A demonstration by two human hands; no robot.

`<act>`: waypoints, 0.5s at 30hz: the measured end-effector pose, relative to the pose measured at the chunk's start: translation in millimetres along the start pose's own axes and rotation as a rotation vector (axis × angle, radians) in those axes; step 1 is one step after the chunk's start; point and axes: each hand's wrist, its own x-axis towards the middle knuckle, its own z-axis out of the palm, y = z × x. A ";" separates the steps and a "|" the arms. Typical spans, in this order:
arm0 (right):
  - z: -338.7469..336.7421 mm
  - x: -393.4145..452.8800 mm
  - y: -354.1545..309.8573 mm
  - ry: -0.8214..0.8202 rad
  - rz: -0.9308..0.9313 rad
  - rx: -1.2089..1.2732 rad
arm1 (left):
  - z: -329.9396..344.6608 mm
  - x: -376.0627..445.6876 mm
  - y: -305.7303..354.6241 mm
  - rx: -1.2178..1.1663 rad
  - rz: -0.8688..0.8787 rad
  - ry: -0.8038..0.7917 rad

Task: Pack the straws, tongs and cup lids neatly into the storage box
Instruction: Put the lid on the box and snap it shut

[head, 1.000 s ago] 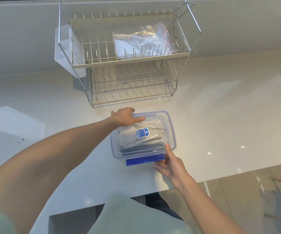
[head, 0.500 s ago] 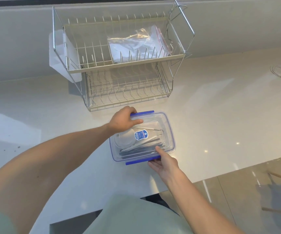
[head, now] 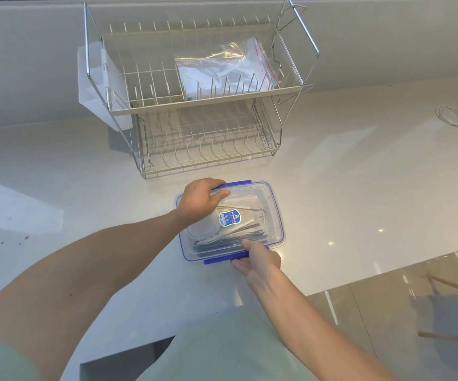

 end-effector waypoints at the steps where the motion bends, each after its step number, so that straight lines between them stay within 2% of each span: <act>1: 0.0 0.0 -1.4 -0.003 0.000 -0.005 | 0.9 -0.3 -0.8 0.005 0.003 0.009; 5: -10.7 4.0 -0.4 -0.085 0.004 -0.110 | -1.5 -0.7 -1.9 0.084 0.044 0.010; 7: -21.1 10.7 1.1 -0.100 -0.060 -0.204 | -4.0 -4.2 -0.6 0.110 0.042 0.022; 10: -40.8 27.1 -9.6 -0.023 -0.350 -0.309 | -4.9 -27.5 -1.3 -0.043 -0.099 0.171; 13: -57.8 45.4 -28.5 -0.161 -0.593 -0.384 | -2.4 -68.7 -8.4 -0.241 -0.287 0.334; 15: -63.0 58.2 -36.6 -0.261 -0.653 -0.456 | 1.9 -98.1 -15.0 -0.369 -0.412 0.354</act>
